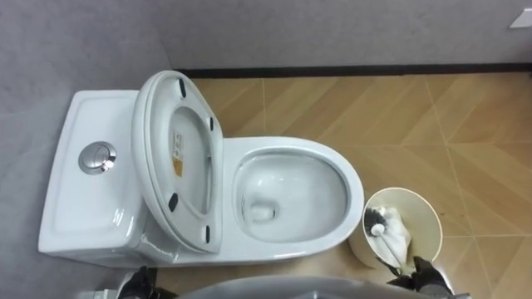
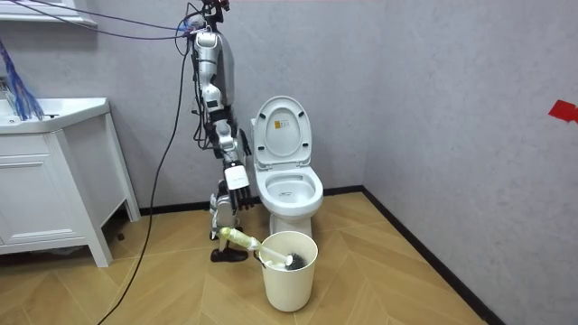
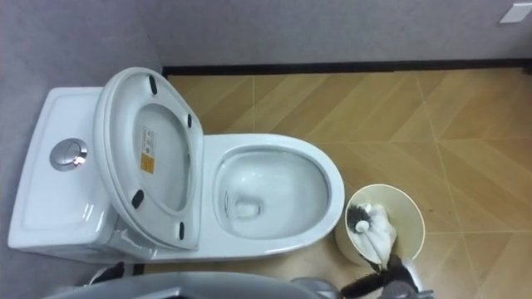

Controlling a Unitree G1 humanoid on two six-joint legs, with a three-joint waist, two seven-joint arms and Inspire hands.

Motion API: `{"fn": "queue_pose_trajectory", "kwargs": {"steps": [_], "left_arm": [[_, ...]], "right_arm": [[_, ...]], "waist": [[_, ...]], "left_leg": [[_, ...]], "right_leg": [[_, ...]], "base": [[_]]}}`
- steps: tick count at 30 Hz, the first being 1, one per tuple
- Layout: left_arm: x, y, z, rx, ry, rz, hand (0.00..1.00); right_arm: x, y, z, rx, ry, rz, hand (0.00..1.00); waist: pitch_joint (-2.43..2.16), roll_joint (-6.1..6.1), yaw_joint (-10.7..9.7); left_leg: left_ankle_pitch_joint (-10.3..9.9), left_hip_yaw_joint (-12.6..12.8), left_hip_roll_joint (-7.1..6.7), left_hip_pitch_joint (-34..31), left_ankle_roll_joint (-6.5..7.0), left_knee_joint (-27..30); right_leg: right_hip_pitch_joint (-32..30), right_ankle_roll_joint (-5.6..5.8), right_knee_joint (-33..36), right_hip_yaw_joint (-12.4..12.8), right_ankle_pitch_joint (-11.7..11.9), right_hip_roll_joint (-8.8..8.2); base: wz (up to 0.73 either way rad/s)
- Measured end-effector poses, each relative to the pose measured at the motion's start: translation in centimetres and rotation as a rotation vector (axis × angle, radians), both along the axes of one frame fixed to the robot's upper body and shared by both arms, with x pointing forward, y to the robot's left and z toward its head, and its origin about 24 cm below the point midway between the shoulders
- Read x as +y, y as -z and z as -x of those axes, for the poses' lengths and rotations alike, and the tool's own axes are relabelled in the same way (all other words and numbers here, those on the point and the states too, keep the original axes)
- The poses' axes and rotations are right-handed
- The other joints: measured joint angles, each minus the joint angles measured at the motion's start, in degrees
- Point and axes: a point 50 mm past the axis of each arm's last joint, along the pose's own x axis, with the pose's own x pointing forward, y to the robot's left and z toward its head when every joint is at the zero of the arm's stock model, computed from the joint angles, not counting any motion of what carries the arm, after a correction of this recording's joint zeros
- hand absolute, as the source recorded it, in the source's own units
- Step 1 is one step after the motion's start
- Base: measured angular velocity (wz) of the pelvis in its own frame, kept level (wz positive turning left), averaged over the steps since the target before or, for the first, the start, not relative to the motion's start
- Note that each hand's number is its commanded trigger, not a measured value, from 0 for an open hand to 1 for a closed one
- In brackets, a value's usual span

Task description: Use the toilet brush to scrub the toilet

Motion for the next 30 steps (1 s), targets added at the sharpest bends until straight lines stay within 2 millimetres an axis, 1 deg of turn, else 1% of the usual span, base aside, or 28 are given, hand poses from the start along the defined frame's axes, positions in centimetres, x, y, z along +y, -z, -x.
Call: {"fn": "queue_pose_trajectory", "kwargs": {"steps": [4,9,12,14,17,18,22,25,26,27,28,29,30], "left_arm": [[0.2,-0.1,-0.1,-0.003,0.016,-0.009,0.0],[0.2,-0.1,-0.4,-0.027,0.021,-0.011,0.0],[0.4,-0.2,-0.4,-0.035,0.023,-0.021,0.0],[0.5,-0.3,-0.5,-0.038,0.025,-0.026,0.0],[1.0,-0.5,-0.3,-0.04,0.048,-0.042,0.0],[1.2,-0.5,-0.3,-0.039,0.061,-0.052,0.0],[1.6,-0.7,-0.4,-0.035,0.096,-0.072,0.0],[1.8,-0.8,-0.7,-0.045,0.098,-0.078,0.0],[2.0,-0.8,-0.9,-0.047,0.109,-0.083,0.0],[2.1,-0.9,-1.1,-0.051,0.113,-0.086,0.0],[2.2,-1.0,-1.9,-0.071,0.121,-0.088,0.0],[2.2,-1.1,-2.1,-0.077,0.122,-0.088,0.0],[2.3,-1.1,-2.2,-0.081,0.123,-0.087,0.0]], "right_arm": [[0.3,-0.5,-1.5,-0.083,-0.03,0.016,0.0],[0.4,-1.2,-2.8,-0.177,-0.046,0.037,0.0],[0.6,-1.7,-3.7,-0.229,-0.067,0.049,0.0],[0.6,-2.0,-4.3,-0.259,-0.083,0.059,0.0],[0.6,-2.7,-5.4,-0.314,-0.094,0.067,0.0],[0.5,-2.8,-5.5,-0.332,-0.091,0.072,0.0],[0.2,-2.7,-5.4,-0.323,-0.079,0.094,0.0],[-0.2,-2.4,-5.0,-0.3,-0.025,0.095,0.0],[-0.4,-2.3,-5.2,-0.297,0.015,0.085,0.0],[-0.7,-2.1,-5.0,-0.281,0.054,0.078,0.0],[-1.1,-1.9,-4.7,-0.26,0.088,0.077,0.0],[-1.4,-1.9,-4.6,-0.253,0.102,0.079,0.0],[-2.0,-1.9,-4.6,-0.244,0.127,0.082,0.0]], "waist": [[0.1,-0.3,0.0],[0.47,-1.05,0.0],[0.56,-1.27,-0.1],[0.42,-1.28,-0.1],[0.24,-1.75,-0.1],[0.11,-1.95,-0.1],[0.03,-2.13,-0.1],[0.03,-2.05,-0.2],[-0.03,-1.99,-0.4],[0.03,-1.99,-0.5],[0.04,-1.9,-0.4],[0.02,-1.88,-0.2],[0.0,-1.58,0.0]], "left_leg": [[0.0,-0.1,0.01,0.0,-0.01,0.0],[0.0,-0.2,-0.03,0.0,0.0,0.0],[0.0,-0.2,-0.03,-0.1,0.0,0.0],[0.0,-0.2,-0.02,-0.1,0.0,0.0],[0.0,-0.3,0.01,-0.1,-0.01,0.1],[0.0,-0.4,0.0,-0.1,-0.01,0.2],[0.0,-0.6,-0.09,-0.2,-0.01,0.7],[0.0,-0.6,0.01,-1.9,0.0,1.7],[0.0,-1.1,0.03,-2.9,0.01,2.1],[0.0,-1.9,0.03,-3.7,0.01,2.5],[0.0,-2.1,0.0,-4.4,0.04,3.1],[0.0,-2.3,0.01,-4.8,0.04,3.3],[0.0,-2.6,0.02,-5.5,0.05,3.7]], "right_leg": [[0.0,-0.01,0.0,0.1,0.0,-0.06],[-0.1,0.0,0.1,0.1,0.0,0.0],[-0.1,0.01,0.1,0.1,0.0,-0.05],[-0.1,0.01,0.1,0.2,0.0,-0.08],[0.0,-0.02,0.1,0.0,0.0,-0.03],[0.1,-0.02,0.1,-0.1,0.0,-0.02],[0.5,-0.02,0.1,-1.0,0.0,-0.16],[-0.2,-0.02,0.5,-1.1,0.0,-0.39],[-0.9,-0.09,0.7,-1.5,0.1,-0.54],[-1.1,-0.13,0.5,-2.2,0.3,-0.59],[-1.6,-0.14,0.4,-2.5,0.3,-0.61],[-1.9,-0.15,0.5,-2.6,0.3,-0.62],[-2.5,-0.18,0.6,-2.9,0.3,-0.66]], "base": [[0.0],[0.0],[0.0],[0.0],[0.0],[0.05],[0.08],[0.05],[0.17],[0.29],[0.25],[0.19],[0.08]]}}
